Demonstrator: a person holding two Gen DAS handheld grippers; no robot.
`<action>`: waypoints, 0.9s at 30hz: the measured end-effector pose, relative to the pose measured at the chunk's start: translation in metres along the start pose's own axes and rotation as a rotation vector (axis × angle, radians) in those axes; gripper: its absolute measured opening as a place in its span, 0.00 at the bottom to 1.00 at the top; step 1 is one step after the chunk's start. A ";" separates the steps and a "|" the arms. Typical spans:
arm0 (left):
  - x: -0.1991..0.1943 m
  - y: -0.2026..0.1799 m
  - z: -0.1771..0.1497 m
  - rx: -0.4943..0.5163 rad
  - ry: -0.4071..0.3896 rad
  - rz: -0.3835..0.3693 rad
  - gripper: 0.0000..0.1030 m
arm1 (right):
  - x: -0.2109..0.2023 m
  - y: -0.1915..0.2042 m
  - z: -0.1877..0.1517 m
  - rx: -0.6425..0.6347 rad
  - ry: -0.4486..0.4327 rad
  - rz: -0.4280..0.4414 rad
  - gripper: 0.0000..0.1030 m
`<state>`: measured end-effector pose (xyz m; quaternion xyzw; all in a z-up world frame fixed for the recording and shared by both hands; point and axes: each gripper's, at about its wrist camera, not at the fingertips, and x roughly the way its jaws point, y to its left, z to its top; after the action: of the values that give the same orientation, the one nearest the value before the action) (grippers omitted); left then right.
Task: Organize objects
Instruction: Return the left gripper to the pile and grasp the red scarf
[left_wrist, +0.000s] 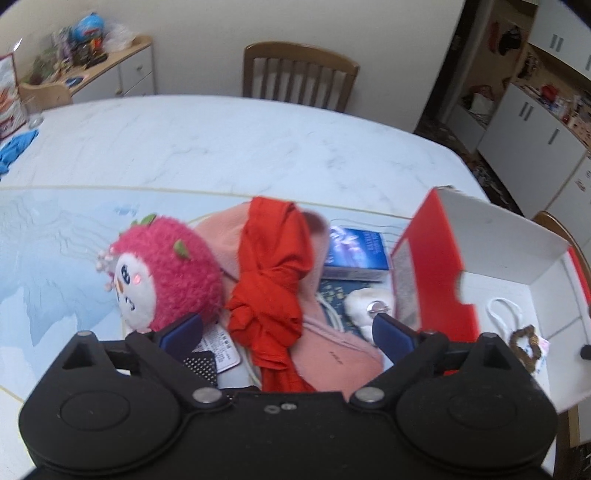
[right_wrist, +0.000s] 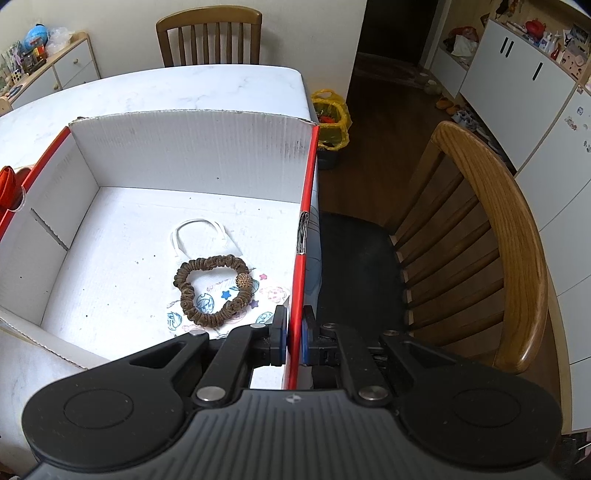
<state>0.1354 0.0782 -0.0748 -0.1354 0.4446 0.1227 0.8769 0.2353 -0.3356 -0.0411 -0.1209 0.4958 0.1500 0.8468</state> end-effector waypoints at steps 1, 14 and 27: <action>0.003 0.002 -0.001 -0.009 0.002 0.001 0.94 | 0.000 0.000 0.000 0.000 0.000 0.000 0.07; 0.021 0.000 -0.003 -0.029 0.013 0.018 0.56 | 0.000 0.001 -0.001 -0.009 -0.003 -0.002 0.07; 0.003 -0.004 0.000 0.004 0.001 0.044 0.27 | -0.001 0.001 -0.001 -0.007 -0.003 -0.001 0.07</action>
<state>0.1385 0.0751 -0.0766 -0.1236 0.4484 0.1410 0.8739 0.2339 -0.3346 -0.0410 -0.1239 0.4940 0.1513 0.8472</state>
